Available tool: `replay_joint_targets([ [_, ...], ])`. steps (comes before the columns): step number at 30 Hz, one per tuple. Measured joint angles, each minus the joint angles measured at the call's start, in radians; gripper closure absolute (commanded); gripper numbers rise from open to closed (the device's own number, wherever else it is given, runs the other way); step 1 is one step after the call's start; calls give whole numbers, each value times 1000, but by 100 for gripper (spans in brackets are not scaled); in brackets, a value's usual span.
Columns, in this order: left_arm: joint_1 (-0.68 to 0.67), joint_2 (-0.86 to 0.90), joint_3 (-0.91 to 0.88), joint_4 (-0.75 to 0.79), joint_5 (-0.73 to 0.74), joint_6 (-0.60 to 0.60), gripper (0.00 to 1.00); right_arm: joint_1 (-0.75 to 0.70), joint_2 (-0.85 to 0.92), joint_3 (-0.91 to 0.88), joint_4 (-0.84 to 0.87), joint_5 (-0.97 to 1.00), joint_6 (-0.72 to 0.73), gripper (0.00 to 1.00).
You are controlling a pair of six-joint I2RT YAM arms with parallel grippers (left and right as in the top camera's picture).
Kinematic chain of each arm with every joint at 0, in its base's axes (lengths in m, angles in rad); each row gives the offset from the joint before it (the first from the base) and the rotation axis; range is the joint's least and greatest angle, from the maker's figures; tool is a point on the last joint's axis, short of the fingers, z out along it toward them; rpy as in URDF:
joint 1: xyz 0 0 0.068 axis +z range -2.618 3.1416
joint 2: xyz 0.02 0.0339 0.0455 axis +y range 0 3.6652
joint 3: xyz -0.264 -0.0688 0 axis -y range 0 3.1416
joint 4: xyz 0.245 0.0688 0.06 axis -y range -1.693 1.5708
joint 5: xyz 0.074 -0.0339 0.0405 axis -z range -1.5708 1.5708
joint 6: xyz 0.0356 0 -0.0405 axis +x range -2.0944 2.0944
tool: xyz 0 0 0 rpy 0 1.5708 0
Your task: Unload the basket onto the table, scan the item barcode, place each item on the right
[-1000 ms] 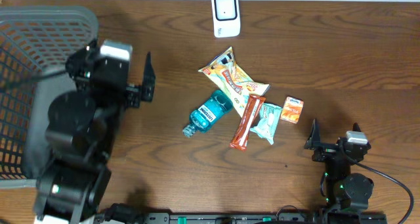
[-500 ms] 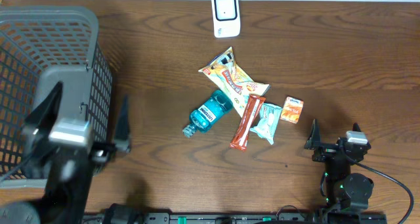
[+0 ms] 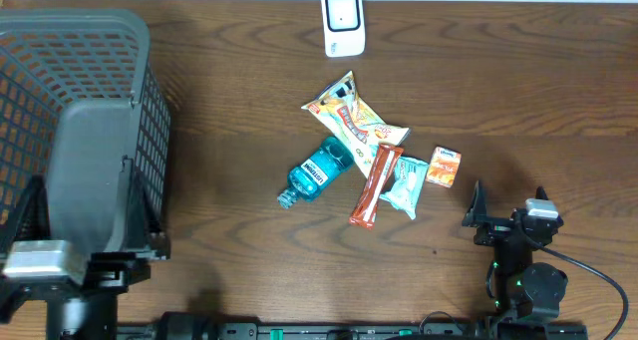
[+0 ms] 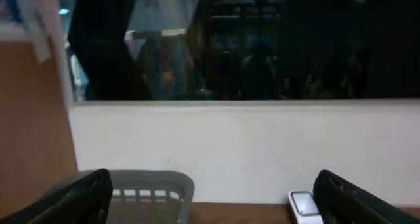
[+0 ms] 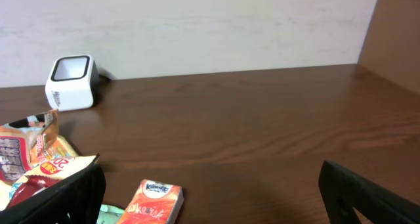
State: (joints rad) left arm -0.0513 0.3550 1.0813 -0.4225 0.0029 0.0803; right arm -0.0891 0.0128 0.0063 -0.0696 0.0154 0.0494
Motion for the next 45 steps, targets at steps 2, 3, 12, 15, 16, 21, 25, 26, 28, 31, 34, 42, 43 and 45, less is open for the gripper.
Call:
replay_joint_targets([
  [2,37,-5,0,-5,3,-54,2,0,0,0,0,0,0,1],
  [3,60,-7,0,-7,3,-77,2,0,0,0,0,0,0,1],
  [12,104,-13,0,117,3,-149,2,0,0,0,0,0,0,1],
  [15,104,-14,0,154,3,-156,2,0,0,0,0,0,0,1],
  [16,104,-14,0,164,3,-159,2,0,0,0,0,0,0,1],
  [21,104,-14,0,183,3,-160,2,0,0,0,0,0,0,1],
  [25,104,-14,0,199,3,-206,2,0,0,0,0,0,0,1],
  [26,104,-14,0,199,3,-227,2,0,0,0,0,0,0,1],
  [28,104,-14,0,194,3,-268,2,0,0,0,0,0,0,1],
  [31,105,-14,1,128,3,-320,2,0,0,0,0,0,0,1],
  [34,118,-15,-5,49,3,-341,2,0,0,0,0,0,0,1],
  [42,122,-24,-26,80,3,-361,2,0,0,0,0,0,0,1],
  [43,122,-33,-27,80,3,-365,2,0,0,0,0,0,0,1],
  [45,122,-63,-29,79,3,-372,2,0,0,0,0,0,0,1],
])
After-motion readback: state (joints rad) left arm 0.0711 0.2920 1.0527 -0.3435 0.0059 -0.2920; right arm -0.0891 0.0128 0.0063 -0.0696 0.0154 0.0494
